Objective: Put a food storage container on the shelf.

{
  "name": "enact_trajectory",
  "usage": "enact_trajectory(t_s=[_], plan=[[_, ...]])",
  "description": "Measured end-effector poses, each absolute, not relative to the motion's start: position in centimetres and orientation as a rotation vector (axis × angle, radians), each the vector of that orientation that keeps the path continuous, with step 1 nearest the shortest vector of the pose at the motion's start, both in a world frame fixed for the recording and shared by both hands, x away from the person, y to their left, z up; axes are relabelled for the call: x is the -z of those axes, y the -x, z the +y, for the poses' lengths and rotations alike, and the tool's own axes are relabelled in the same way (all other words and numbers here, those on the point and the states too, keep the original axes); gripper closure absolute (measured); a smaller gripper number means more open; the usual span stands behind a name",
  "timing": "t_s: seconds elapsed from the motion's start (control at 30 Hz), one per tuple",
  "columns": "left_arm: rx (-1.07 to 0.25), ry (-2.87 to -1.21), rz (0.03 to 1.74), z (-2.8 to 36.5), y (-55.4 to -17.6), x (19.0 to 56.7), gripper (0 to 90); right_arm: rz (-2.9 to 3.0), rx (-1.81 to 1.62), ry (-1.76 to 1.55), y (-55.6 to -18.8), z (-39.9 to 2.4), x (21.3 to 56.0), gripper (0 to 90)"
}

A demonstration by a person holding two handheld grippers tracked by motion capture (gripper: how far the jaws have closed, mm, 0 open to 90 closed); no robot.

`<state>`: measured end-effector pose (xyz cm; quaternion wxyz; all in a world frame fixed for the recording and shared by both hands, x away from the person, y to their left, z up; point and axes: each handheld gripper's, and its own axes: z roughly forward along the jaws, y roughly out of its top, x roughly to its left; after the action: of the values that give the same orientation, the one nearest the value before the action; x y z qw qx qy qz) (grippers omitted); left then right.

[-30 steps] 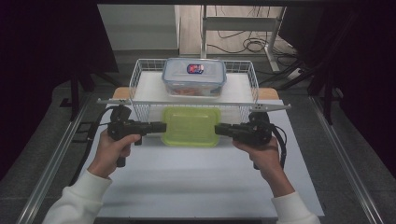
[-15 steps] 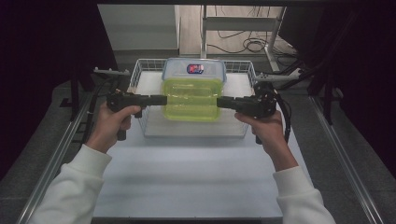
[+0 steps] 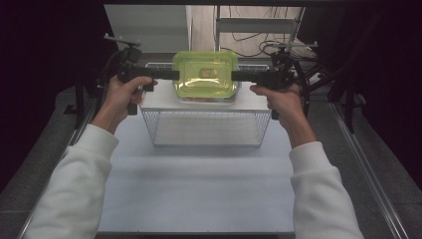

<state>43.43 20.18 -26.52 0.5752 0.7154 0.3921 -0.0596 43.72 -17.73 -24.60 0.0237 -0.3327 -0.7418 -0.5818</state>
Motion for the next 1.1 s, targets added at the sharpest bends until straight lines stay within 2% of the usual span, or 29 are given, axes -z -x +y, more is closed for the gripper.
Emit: enact_trajectory(t_s=[0.27, 0.43, 0.63, 0.87, 1.1], plan=[[0.182, -1.675, 0.984, 20.4, -46.8, 26.9, 81.5, -2.204, 1.745, 1.132, -47.7, -17.4, 25.6, 81.2], [0.212, -1.63, 1.009, 20.6, -47.5, 27.2, 81.5, -2.157, 1.74, 1.17, -48.6, -17.3, 26.0, 80.7], [0.316, -1.524, 1.103, 20.7, -48.8, 27.7, 80.5, -2.09, 1.718, 1.262, -49.8, -17.1, 26.2, 76.9], [0.364, -1.482, 1.128, 20.4, -49.9, 28.7, 75.3, -2.036, 1.725, 1.356, -50.7, -16.9, 27.1, 69.9], [0.337, -1.473, 1.123, 20.4, -50.3, 29.0, 70.0, -2.009, 1.744, 1.371, -51.1, -16.9, 27.5, 67.2]])
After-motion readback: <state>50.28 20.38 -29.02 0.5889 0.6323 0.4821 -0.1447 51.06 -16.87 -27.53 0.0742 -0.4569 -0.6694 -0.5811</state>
